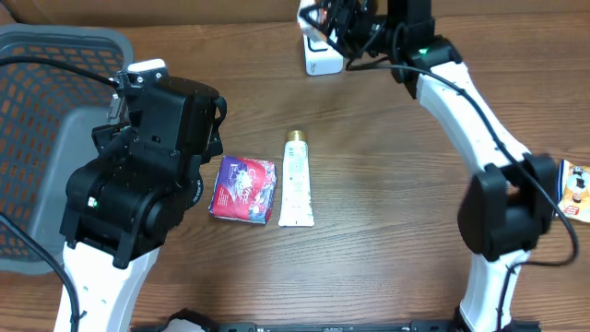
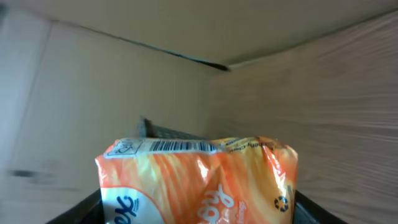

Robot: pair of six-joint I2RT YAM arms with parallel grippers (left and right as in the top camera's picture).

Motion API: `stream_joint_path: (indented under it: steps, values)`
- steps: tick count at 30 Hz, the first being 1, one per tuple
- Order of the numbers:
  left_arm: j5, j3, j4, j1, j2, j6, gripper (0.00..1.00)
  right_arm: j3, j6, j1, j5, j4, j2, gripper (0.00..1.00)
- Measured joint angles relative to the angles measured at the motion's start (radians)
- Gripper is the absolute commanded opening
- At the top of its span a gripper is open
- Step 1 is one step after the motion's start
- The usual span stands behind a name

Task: Scan the item barcode
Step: 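Hold the Kleenex pack's barcode against the scanner with the right gripper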

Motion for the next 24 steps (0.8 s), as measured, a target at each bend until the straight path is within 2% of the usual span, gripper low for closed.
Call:
stream_joint_path:
  steps: [7, 12, 19, 24]
  values:
    - [0.0, 0.001, 0.002, 0.0, 0.0, 0.0, 1.0, 0.002, 0.417, -0.022, -0.038, 0.317, 0.1, 0.68]
    - [0.0, 0.001, 0.002, 0.0, 0.0, 0.0, 1.0, 0.004, 0.666, -0.029, -0.009, 0.463, 0.177, 0.68]
    - [0.0, 0.001, 0.002, 0.0, 0.0, 0.0, 1.0, 0.004, 0.898, -0.034, 0.094, 0.489, 0.296, 0.66]
    - [0.0, 0.001, 0.002, 0.0, 0.0, 0.0, 1.0, 0.004, 1.011, -0.032, 0.18, 0.491, 0.313, 0.65]
